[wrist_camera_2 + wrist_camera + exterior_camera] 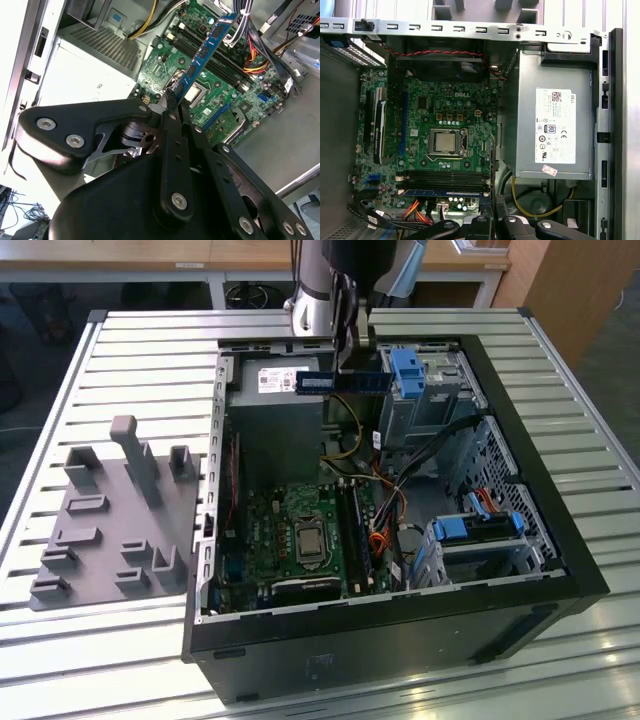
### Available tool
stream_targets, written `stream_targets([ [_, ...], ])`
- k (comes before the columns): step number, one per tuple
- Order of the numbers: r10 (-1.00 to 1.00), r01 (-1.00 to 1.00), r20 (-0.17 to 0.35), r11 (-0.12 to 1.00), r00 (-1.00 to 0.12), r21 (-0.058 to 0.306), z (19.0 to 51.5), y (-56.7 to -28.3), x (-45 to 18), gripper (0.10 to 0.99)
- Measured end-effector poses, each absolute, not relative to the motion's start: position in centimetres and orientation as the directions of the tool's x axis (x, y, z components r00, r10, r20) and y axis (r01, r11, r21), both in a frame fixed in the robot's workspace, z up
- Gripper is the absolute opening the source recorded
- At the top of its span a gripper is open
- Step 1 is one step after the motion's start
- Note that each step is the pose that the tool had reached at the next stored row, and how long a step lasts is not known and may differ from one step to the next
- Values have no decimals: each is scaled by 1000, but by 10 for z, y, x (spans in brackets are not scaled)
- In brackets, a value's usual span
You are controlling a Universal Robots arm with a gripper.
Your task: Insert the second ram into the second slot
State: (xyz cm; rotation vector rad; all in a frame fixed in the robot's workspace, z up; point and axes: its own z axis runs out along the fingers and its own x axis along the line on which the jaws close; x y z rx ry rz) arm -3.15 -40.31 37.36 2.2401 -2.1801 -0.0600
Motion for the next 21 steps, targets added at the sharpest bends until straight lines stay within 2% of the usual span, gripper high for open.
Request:
stream_targets([
  [21, -999, -999, -17, -27, 27, 38, 374, -408, -32, 137],
])
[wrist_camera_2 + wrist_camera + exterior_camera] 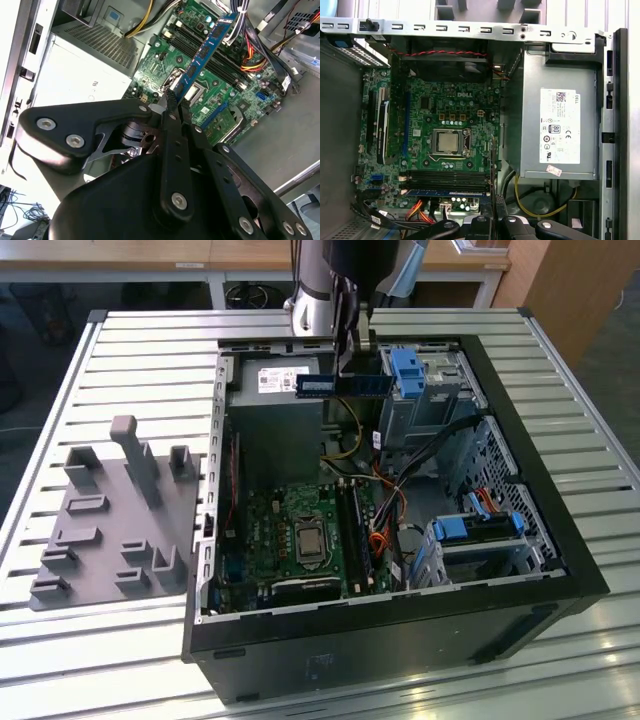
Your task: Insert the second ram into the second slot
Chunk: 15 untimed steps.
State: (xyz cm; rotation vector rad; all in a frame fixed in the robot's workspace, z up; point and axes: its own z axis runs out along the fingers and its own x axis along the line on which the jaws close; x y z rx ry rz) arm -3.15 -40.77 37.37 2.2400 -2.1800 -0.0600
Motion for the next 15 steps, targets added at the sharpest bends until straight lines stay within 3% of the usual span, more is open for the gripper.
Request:
stream_targets([
  [15, -999, -999, -17, -28, 27, 38, 374, -415, -31, 137],
])
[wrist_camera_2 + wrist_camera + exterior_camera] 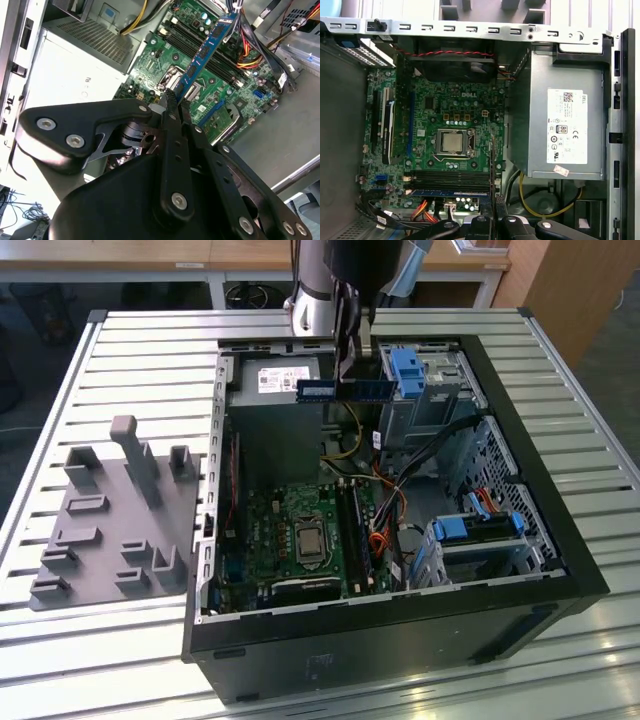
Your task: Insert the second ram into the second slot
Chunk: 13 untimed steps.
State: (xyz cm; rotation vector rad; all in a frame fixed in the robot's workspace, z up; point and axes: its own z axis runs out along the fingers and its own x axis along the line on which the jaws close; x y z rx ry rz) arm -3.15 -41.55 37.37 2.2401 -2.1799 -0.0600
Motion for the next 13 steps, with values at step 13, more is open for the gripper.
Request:
stream_targets([
  [13, -1000, -999, -16, -27, 27, 38, 374, -428, -32, 137],
])
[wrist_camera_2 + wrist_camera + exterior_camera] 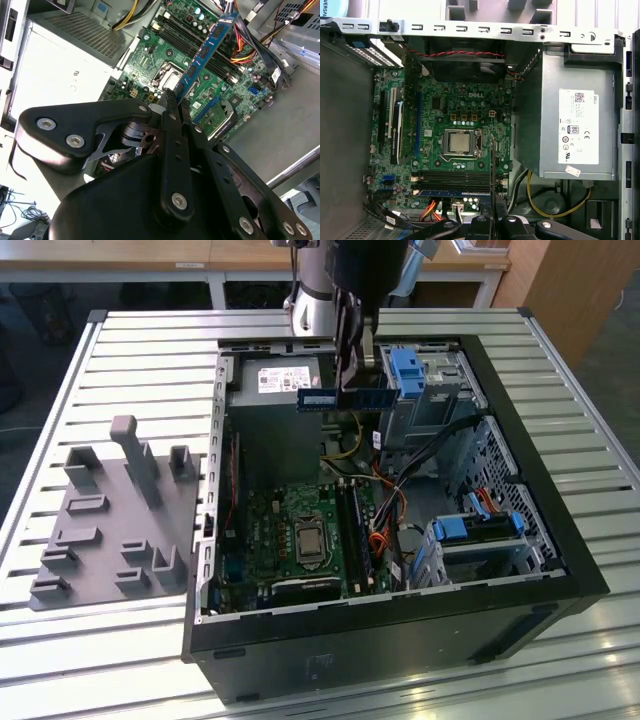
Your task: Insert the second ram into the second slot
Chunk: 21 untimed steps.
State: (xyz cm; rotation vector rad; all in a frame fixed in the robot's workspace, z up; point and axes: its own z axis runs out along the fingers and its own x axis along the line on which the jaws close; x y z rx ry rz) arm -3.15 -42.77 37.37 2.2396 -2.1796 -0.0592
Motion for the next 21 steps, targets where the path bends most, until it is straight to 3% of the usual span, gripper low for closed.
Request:
stream_targets([
  [7, -1000, -999, -16, -12, 11, 38, 373, -430, -32, 137],
  [21, -981, -981, -12, 191, -191, 38, 372, -430, -32, 137],
])
